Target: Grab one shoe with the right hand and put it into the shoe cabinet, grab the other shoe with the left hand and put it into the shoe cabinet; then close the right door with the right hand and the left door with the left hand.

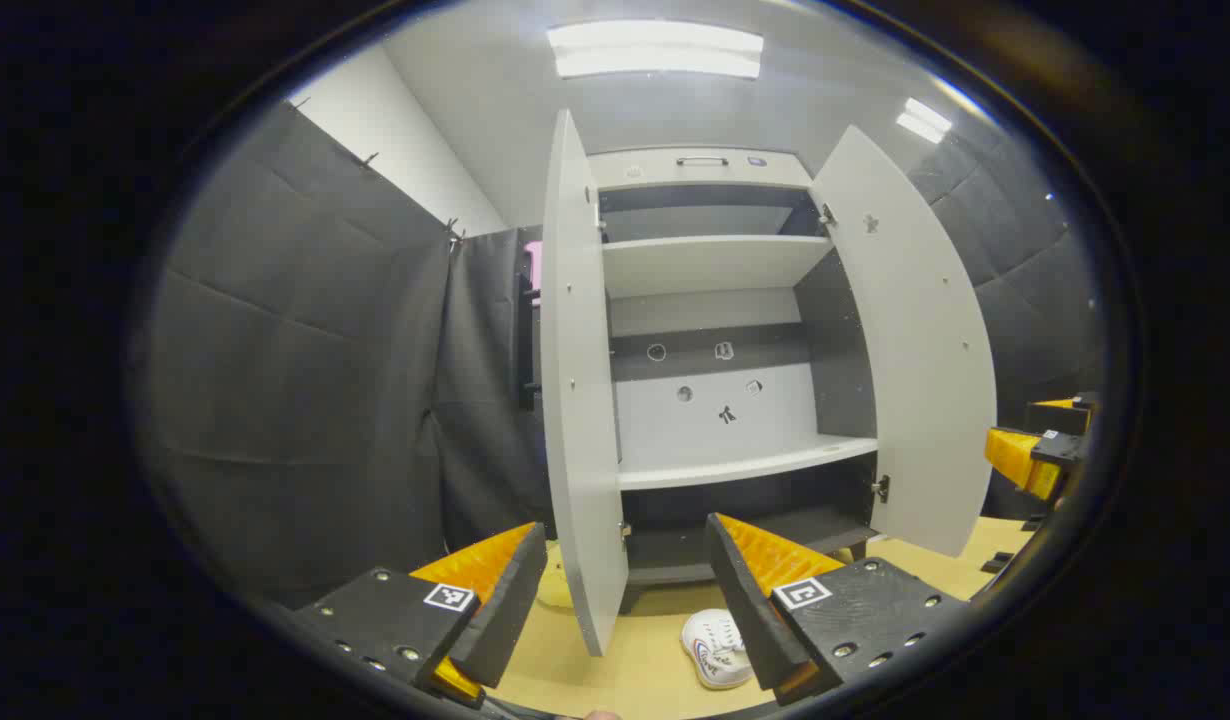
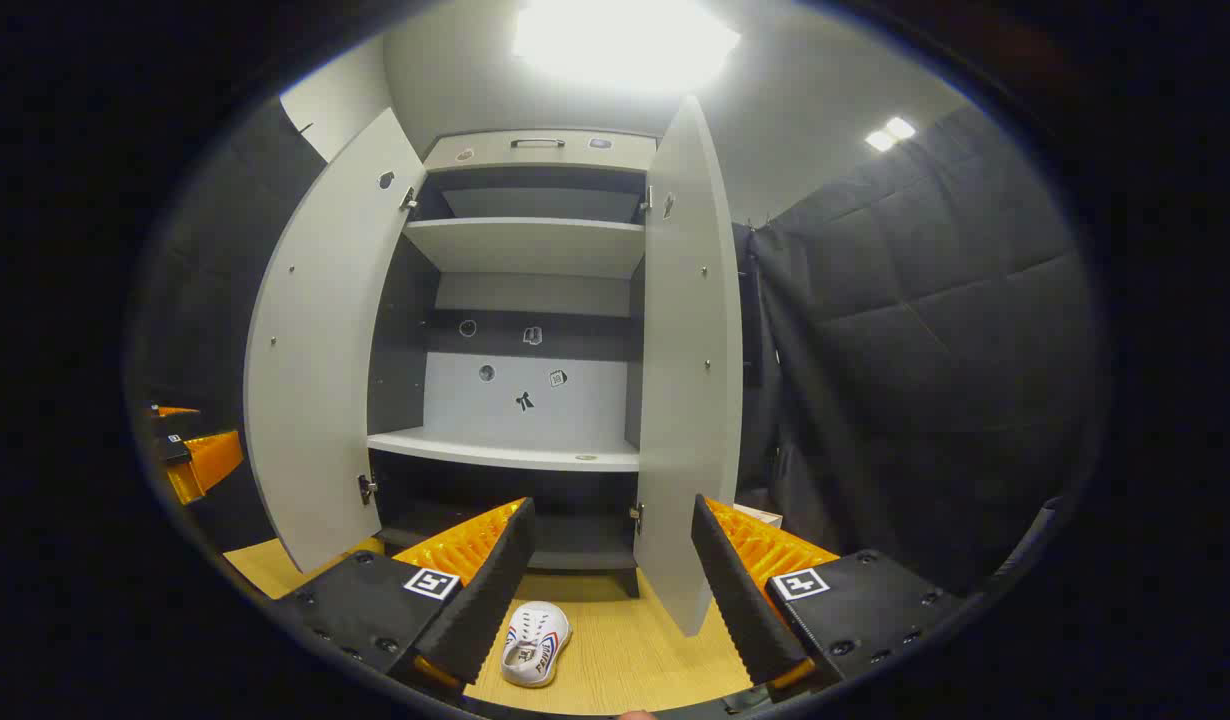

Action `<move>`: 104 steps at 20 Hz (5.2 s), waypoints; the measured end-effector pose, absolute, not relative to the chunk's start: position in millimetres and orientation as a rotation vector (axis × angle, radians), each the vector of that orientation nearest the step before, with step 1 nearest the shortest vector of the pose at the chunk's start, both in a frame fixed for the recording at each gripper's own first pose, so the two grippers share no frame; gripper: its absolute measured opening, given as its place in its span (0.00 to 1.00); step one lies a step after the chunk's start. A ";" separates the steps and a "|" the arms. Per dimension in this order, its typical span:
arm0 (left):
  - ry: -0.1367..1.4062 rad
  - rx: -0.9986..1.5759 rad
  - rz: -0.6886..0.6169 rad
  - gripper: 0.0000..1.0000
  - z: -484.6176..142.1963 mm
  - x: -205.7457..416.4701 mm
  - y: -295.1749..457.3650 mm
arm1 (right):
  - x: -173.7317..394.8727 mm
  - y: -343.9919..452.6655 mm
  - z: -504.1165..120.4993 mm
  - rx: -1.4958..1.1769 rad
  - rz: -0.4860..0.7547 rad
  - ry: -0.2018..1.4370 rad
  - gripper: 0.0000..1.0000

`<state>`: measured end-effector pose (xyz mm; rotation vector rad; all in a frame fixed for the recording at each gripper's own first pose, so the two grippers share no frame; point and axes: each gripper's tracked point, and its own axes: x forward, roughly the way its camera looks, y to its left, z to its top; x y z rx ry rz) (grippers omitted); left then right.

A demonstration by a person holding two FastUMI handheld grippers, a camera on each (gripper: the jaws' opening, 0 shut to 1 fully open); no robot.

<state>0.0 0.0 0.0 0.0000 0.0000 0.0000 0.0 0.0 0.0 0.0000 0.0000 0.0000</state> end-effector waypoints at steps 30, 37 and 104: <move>0.015 0.021 0.074 0.92 -10.9 13.2 10.1 | 76.3 49.1 -49.1 0.021 0.112 0.144 0.98; 0.026 0.047 0.139 0.84 -21.9 16.1 23.8 | 109.1 75.9 -89.2 0.018 0.158 0.241 0.98; 0.055 -0.001 0.054 0.99 -27.2 32.6 -19.6 | 149.4 81.2 -180.0 0.170 0.178 0.724 0.02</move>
